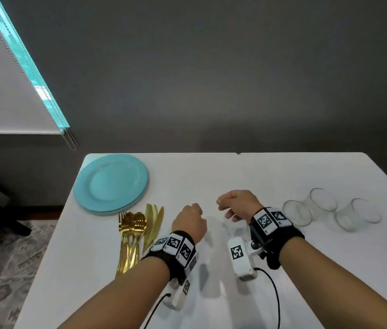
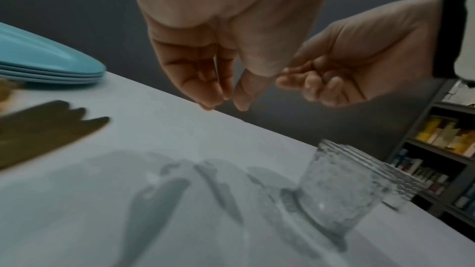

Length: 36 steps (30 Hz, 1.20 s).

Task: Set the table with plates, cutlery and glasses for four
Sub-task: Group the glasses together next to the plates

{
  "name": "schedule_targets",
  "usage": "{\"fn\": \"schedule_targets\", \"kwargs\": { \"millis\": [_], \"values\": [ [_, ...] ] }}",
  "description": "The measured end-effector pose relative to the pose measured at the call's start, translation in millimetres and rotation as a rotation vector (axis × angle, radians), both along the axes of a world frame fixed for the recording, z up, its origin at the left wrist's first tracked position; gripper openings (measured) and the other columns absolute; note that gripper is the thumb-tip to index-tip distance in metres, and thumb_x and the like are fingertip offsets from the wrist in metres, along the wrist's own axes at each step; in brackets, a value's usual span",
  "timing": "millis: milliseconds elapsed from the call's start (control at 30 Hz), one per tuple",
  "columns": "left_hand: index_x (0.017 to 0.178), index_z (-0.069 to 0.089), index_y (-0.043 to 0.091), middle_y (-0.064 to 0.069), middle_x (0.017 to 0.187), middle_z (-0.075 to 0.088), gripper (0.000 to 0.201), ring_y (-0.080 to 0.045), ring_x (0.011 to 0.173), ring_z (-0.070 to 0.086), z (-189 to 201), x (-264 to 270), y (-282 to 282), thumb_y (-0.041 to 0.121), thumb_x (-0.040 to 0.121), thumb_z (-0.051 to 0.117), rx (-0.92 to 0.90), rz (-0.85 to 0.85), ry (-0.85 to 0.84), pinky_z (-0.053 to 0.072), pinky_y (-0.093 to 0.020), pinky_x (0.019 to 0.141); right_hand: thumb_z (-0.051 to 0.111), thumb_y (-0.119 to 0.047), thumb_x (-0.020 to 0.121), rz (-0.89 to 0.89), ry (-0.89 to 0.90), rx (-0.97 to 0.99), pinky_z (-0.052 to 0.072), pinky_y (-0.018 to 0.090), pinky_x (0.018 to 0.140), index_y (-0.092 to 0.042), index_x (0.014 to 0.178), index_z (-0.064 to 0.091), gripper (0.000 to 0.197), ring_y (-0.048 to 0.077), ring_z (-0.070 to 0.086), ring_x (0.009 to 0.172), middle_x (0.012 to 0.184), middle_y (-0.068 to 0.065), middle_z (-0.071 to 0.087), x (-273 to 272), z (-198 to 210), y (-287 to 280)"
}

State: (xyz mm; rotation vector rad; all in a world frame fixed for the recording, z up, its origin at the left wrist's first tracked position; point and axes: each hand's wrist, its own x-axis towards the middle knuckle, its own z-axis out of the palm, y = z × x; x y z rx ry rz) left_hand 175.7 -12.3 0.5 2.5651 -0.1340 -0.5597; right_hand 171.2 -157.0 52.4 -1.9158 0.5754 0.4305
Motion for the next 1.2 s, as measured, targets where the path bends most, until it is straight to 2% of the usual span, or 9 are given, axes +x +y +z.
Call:
{"fn": "schedule_targets", "kwargs": {
  "millis": [100,200,433,567,667,733,900,1067,1200],
  "values": [
    [0.129,0.044,0.014,-0.007,0.13,0.051,0.044,-0.023,0.12,0.051,-4.3,-6.0,-28.9,0.025,0.089,0.057,-0.022,-0.07,0.073,0.043,-0.033,0.098,0.063,-0.014,0.087,-0.067,-0.096,0.001,0.041,0.021,0.047,-0.015,0.08,0.064,0.008,0.014,0.053,0.054,0.078,0.003,0.066,-9.0,18.0,-46.1],
    [0.137,0.034,0.013,-0.009,0.138,0.043,0.072,-0.023,0.127,0.045,-15.1,-20.5,-52.5,0.027,0.078,0.073,-0.043,-0.091,0.199,0.04,-0.031,0.104,0.063,-0.015,0.087,-0.131,-0.113,-0.013,0.042,0.022,0.047,-0.014,0.08,0.064,0.008,0.014,0.053,0.054,0.078,0.004,0.066,-28.0,19.2,-99.9],
    [0.148,0.016,0.013,-0.007,0.147,0.033,0.116,-0.022,0.136,0.036,-44.2,-54.1,-105.6,0.032,0.058,0.087,-0.172,0.066,0.275,0.034,-0.036,0.112,0.071,-0.02,0.081,-0.078,0.179,-0.315,0.045,0.025,0.054,-0.008,0.082,0.061,0.015,0.02,0.056,0.06,0.076,0.007,0.064,-77.1,-28.6,-210.3],
    [0.139,0.035,0.022,-0.001,0.133,0.051,0.113,-0.022,0.126,0.049,-62.1,-61.9,-126.7,0.042,0.04,0.087,-0.315,0.235,0.185,0.043,-0.039,0.105,0.081,-0.022,0.071,-0.051,0.252,-0.309,0.051,0.03,0.072,-0.013,0.121,0.051,0.059,0.025,0.06,0.094,0.112,0.011,0.061,-78.6,-61.6,-232.7],
    [0.14,0.038,0.019,0.0,0.135,0.052,0.108,-0.021,0.127,0.047,-64.3,-67.0,-135.0,0.036,0.045,0.087,-0.363,0.296,0.111,0.039,-0.037,0.108,0.085,-0.015,0.066,-0.027,0.165,-0.22,0.043,0.03,0.093,-0.014,0.136,0.04,0.084,0.026,0.052,0.12,0.134,0.011,0.052,-74.3,-79.0,-230.2],
    [0.137,0.042,0.015,0.0,0.134,0.053,0.096,-0.019,0.126,0.048,-64.6,-67.7,-137.8,0.025,0.054,0.088,-0.384,0.329,0.076,0.038,-0.028,0.105,0.086,-0.015,0.063,-0.009,0.096,-0.212,0.039,0.029,0.098,-0.013,0.139,0.038,0.09,0.025,0.049,0.124,0.137,0.009,0.05,-70.4,-86.1,-224.3],
    [0.128,0.051,0.011,0.004,0.113,0.058,0.079,-0.008,0.106,0.053,-68.9,-64.6,-134.1,0.016,0.057,0.087,-0.427,0.387,0.04,0.031,-0.003,0.079,0.087,-0.015,0.062,-0.029,0.013,-0.185,0.039,0.025,0.094,-0.012,0.141,0.035,0.094,0.026,0.052,0.121,0.138,0.008,0.05,-60.3,-97.4,-211.1],
    [0.127,0.051,0.011,0.005,0.108,0.056,0.077,-0.005,0.099,0.049,-64.8,-47.8,-112.2,0.016,0.06,0.087,-0.431,0.441,0.01,0.03,-0.001,0.074,0.088,-0.011,0.059,-0.113,-0.014,-0.199,0.036,0.028,0.104,-0.012,0.139,0.039,0.093,0.024,0.048,0.127,0.137,0.007,0.051,-53.1,-105.7,-205.4],
    [0.125,0.052,0.012,-0.001,0.118,0.061,0.075,-0.008,0.099,0.051,-55.2,-18.4,-82.5,0.019,0.059,0.087,-0.393,0.489,-0.044,0.032,-0.006,0.076,0.089,-0.018,0.054,-0.168,-0.015,-0.243,0.041,0.034,0.103,-0.012,0.136,0.042,0.095,0.028,0.051,0.124,0.133,0.012,0.054,-46.7,-110.1,-197.7]
  ]
}}
